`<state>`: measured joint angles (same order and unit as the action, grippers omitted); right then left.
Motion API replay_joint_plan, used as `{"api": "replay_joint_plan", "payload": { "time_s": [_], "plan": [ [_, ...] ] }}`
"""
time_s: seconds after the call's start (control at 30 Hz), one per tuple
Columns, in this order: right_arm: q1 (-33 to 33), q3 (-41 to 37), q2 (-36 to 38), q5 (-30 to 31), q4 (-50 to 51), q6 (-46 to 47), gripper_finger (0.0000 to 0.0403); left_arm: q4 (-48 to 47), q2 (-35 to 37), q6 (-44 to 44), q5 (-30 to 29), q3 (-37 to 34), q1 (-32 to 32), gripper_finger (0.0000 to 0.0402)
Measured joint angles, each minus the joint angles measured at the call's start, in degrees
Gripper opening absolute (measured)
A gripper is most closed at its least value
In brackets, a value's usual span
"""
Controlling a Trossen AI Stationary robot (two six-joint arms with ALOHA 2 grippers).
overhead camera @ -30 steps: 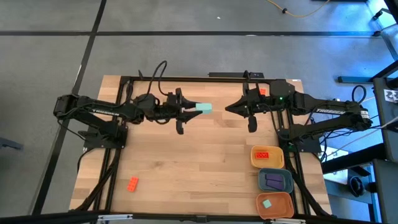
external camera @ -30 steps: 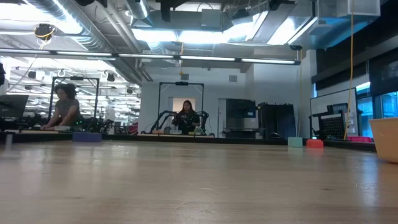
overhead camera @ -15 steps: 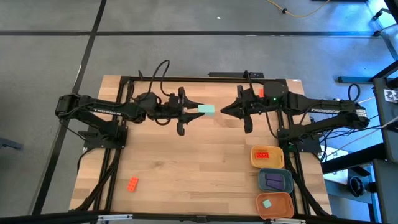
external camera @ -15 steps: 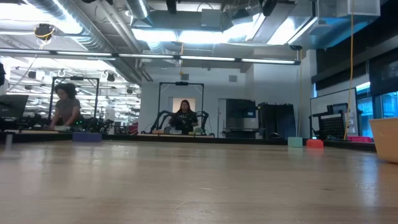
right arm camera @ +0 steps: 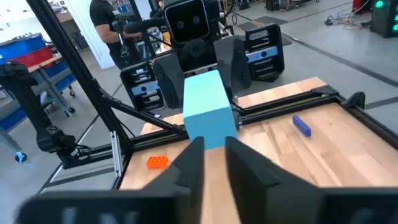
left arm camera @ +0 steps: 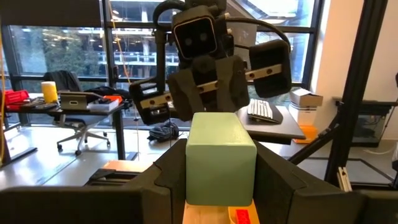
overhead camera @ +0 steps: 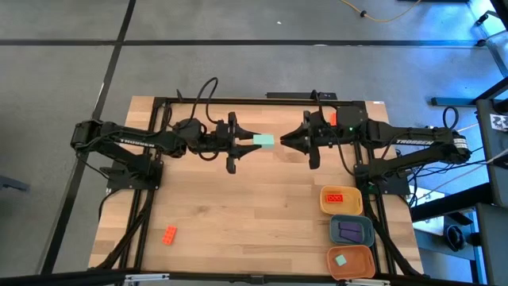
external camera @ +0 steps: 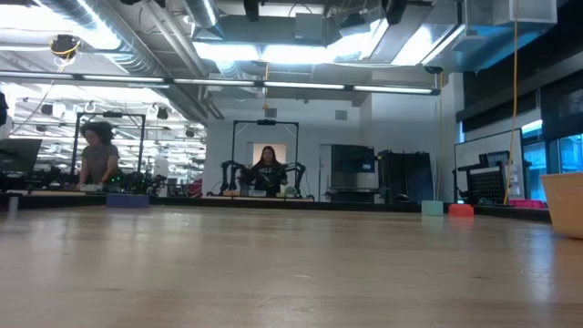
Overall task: Sort & place blocks by color
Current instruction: Put the bottom light blue block into the orange bin
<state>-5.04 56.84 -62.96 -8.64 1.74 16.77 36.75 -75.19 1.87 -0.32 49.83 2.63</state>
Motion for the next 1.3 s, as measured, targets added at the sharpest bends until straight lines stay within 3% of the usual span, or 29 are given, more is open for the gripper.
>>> {"api": "replay_joint_plan", "payload": {
  "time_s": [0.3,0.47,0.73,1.03,1.17,1.3],
  "plan": [
    [-0.02,0.0,-0.5,0.44,-0.36,3.64,0.0293,0.04,0.01,0.5,-0.17,-0.01,0.0,0.0124],
    [0.44,0.0,-3.39,1.66,-2.83,0.94,0.0352,0.14,0.01,0.63,-0.2,-0.01,0.02,0.0124],
    [0.5,0.0,-8.13,1.68,-13.44,-2.56,0.0339,0.2,0.01,0.72,-0.18,-0.01,0.0,0.0124],
    [0.5,0.0,-8.37,1.5,-14.07,-3.79,0.0309,0.2,0.01,0.72,-0.22,-0.01,0.0,0.0124],
    [0.5,0.0,-8.54,1.5,-14.07,-3.78,0.0261,0.2,0.01,0.71,-0.23,-0.03,0.0,0.0124],
    [0.55,0.0,-8.72,1.43,-13.98,-3.61,0.0182,0.17,0.01,0.62,-0.5,-0.05,0.02,0.0124]
  ]
}}
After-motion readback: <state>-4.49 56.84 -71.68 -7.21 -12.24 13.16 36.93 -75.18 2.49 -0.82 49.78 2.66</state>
